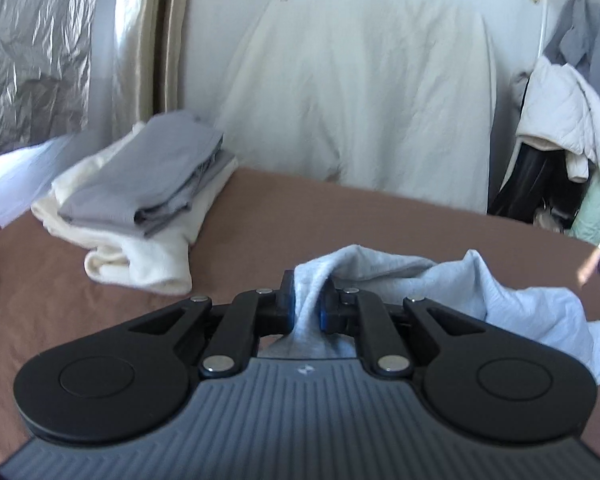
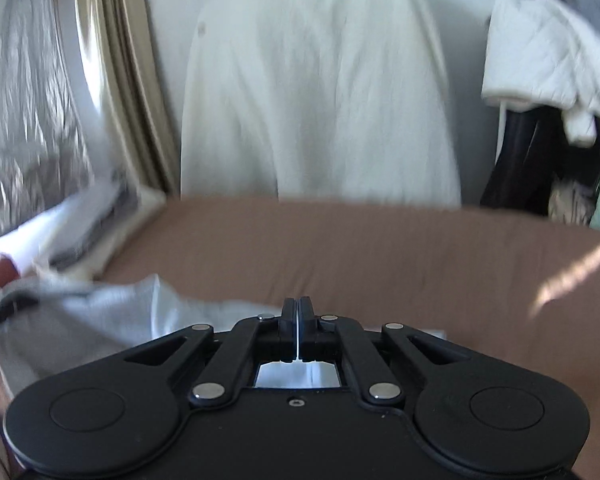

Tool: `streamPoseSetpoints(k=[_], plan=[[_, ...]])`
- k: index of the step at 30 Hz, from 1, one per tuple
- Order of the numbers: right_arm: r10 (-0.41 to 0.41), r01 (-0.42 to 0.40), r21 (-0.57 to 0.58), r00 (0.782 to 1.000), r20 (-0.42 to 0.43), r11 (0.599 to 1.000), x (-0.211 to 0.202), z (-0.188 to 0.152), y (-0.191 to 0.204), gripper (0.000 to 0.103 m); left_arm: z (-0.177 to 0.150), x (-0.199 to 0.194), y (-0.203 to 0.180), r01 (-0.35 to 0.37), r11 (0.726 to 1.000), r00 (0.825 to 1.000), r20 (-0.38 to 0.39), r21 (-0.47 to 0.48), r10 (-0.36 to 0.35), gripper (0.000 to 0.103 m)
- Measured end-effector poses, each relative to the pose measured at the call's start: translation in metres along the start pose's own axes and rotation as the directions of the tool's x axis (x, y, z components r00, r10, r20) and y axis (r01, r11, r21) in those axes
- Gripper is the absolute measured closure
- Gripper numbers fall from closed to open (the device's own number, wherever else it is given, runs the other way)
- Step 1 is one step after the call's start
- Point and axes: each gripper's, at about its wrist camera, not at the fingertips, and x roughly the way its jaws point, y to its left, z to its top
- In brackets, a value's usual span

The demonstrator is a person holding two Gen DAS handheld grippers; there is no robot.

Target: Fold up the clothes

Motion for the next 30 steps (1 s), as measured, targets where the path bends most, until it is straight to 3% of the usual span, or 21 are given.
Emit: streamPoseSetpoints(k=[4, 8, 10, 11, 13, 16, 20, 21, 22, 24, 27, 30], plan=[[0.051, -0.041, 0.112, 0.995, -0.084, 0.993, 0.017, -0.013, -0.018, 0.092, -0.006, 0.009, 0.000, -0.011, 1.000, 0.999, -0.051, -0.005, 0.011, 0.093], [0.075, -0.056, 0.159, 0.991, -0.114, 0.986, 0.031, -0.018, -0.029, 0.092, -0.011, 0.019, 0.004, -0.015, 1.000, 0.995, -0.094, -0.026, 0.013, 0.093], [0.067, -0.044, 0.191, 0.991, -0.116, 0.981, 0.034, -0.027, -0.033, 0.081, -0.012, 0.025, 0.007, -0.020, 0.999, 0.994, -0.111, -0.037, 0.016, 0.093], [0.058, -0.034, 0.212, 0.993, -0.107, 0.977, 0.035, -0.029, -0.037, 0.061, -0.013, 0.028, 0.009, -0.022, 0.999, 0.993, -0.121, -0.042, 0.017, 0.093], [0.016, 0.006, 0.265, 0.996, -0.083, 0.964, 0.037, -0.034, -0.046, 0.044, -0.014, 0.035, 0.012, -0.022, 0.998, 0.989, -0.145, -0.057, 0.014, 0.093], [0.034, -0.009, 0.346, 0.997, -0.067, 0.938, 0.048, -0.049, -0.065, 0.044, -0.017, 0.046, 0.015, -0.004, 0.996, 0.981, -0.195, -0.087, -0.013, 0.093], [0.098, -0.026, 0.478, 0.987, -0.125, 0.878, 0.080, -0.081, -0.084, 0.042, -0.022, 0.055, 0.018, 0.044, 0.989, 0.968, -0.239, -0.143, -0.078, 0.093], [0.102, -0.034, 0.469, 0.988, -0.120, 0.882, 0.082, -0.084, -0.080, 0.042, -0.023, 0.055, 0.018, 0.050, 0.988, 0.967, -0.240, -0.146, -0.084, 0.093], [0.097, -0.038, 0.436, 0.989, -0.114, 0.899, 0.081, -0.085, -0.073, 0.049, -0.024, 0.054, 0.018, 0.050, 0.988, 0.967, -0.239, -0.144, -0.084, 0.093], [0.076, -0.037, 0.320, 0.991, -0.111, 0.947, 0.076, -0.081, -0.055, 0.093, -0.024, 0.052, 0.019, 0.048, 0.989, 0.969, -0.232, -0.140, -0.080, 0.094], [0.016, -0.004, 0.175, 0.998, -0.067, 0.985, 0.058, -0.073, -0.034, 0.094, -0.022, 0.048, 0.021, 0.038, 0.989, 0.974, -0.215, -0.140, -0.068, 0.094], [-0.029, 0.025, 0.139, 0.999, 0.031, 0.990, 0.028, -0.062, -0.026, 0.095, -0.016, 0.040, 0.023, 0.024, 0.991, 0.983, -0.178, -0.129, -0.047, 0.094]])
